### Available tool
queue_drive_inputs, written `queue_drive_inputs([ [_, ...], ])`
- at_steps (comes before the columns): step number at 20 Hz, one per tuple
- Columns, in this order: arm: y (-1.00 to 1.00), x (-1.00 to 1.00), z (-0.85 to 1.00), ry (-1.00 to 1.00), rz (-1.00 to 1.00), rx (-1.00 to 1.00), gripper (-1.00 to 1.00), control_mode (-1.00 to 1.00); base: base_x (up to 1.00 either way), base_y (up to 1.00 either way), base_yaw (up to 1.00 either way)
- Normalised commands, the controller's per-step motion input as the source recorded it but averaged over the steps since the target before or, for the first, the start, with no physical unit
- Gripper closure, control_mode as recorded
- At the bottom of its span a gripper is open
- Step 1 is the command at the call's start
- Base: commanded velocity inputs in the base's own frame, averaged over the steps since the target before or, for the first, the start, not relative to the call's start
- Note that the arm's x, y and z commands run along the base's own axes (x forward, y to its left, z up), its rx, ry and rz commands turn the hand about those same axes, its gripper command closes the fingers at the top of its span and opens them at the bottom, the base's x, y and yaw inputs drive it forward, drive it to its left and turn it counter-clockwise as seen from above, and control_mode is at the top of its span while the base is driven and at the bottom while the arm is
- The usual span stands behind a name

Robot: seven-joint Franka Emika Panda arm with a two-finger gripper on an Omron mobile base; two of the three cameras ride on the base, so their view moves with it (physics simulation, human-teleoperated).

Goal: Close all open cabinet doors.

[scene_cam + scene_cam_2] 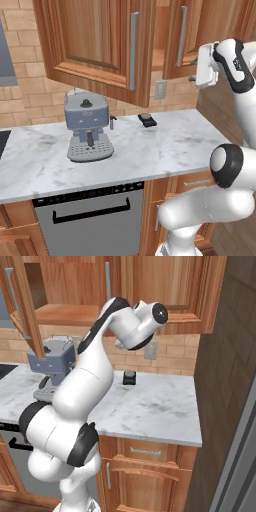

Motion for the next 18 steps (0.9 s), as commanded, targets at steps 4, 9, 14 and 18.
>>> queue_drive_inputs([
  [4, 0.24, 0.48, -0.20, 0.00, 0.00, -0.07, -1.00, -1.00, 0.00, 0.00, 0.00],
  [9, 0.20, 0.44, -0.16, 0.00, 0.00, -0.08, -1.00, -1.00, 0.00, 0.00, 0.00],
  [14, 0.17, 0.42, -0.11, 0.00, 0.00, -0.06, -1.00, -1.00, 0.00, 0.00, 0.00],
  [18, 0.18, 0.39, -0.17, 0.00, 0.00, -0.07, -1.00, -1.00, 0.00, 0.00, 0.00],
])
